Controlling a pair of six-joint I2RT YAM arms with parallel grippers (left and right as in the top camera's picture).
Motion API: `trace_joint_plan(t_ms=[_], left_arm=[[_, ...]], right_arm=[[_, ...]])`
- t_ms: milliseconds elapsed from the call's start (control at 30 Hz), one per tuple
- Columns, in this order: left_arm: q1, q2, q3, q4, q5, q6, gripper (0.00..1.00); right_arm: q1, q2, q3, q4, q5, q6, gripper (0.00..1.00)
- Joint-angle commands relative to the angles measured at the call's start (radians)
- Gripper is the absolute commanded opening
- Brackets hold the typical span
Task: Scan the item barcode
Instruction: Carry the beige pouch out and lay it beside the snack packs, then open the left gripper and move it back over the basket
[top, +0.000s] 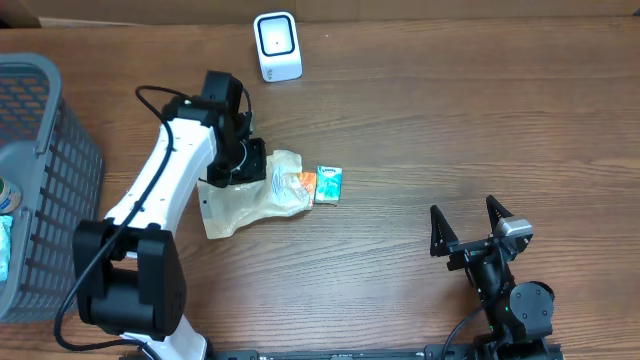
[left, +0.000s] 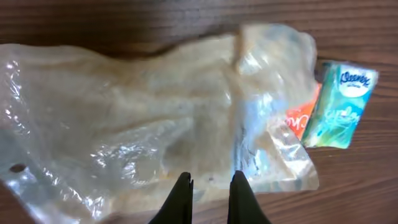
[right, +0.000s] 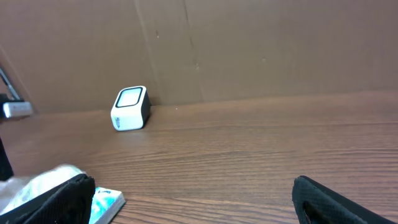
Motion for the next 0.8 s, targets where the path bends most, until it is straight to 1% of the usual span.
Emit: trace_joint_plan(t_ms=[0, 33, 100, 233, 333, 467, 600, 700, 733, 767], left_arm=[[-0.014, -0.006, -0.039, 0.031, 0.002, -0.01, 0.05], [-0.014, -0.006, -0.041, 0.037, 0.002, -0.01, 0.07], [-0.014, -0.006, -0.042, 0.048, 0.002, -0.01, 0.15], [-0.014, -0.008, -0.034, 0.068, 0.005, -0.01, 0.24], [-0.014, -0.011, 0.015, 0.043, 0.005, -0.01, 0.29], [-0.007, -0.027, 0.163, -0.046, -0.016, -0.002, 0.31], [-0.003, -0.071, 0.378, -0.168, -0.092, 0.017, 0.3], [-0.003, -0.111, 0.538, -0.24, -0.156, 0.042, 0.32], [-0.003, -0.124, 0.581, -0.257, -0.17, 0.043, 0.48], [0.001, -0.142, 0.637, -0.275, -0.18, 0.043, 0.78]], right_arm=[[-0.005, -0.011, -0.011, 0.003, -0.005, 0.003, 1.0], [-0.005, -0.011, -0.011, 0.003, -0.005, 0.003, 1.0], [-0.005, -0.011, -0.011, 0.003, -0.005, 0.003, 1.0], [-0.005, -0.011, -0.011, 0.003, -0.005, 0.003, 1.0], [-0.005, -0.011, -0.011, 0.003, -0.005, 0.003, 1.0], [-0.005, -0.011, -0.011, 0.003, -0.005, 0.003, 1.0], [-0.005, -0.011, -0.011, 0.003, -0.005, 0.003, 1.0], [-0.005, -0.011, -0.011, 0.003, -0.005, 0.003, 1.0], [-0.005, -0.011, -0.011, 0.003, -0.005, 0.003, 1.0], [-0.005, -0.011, -0.011, 0.003, -0.005, 0.003, 1.0]])
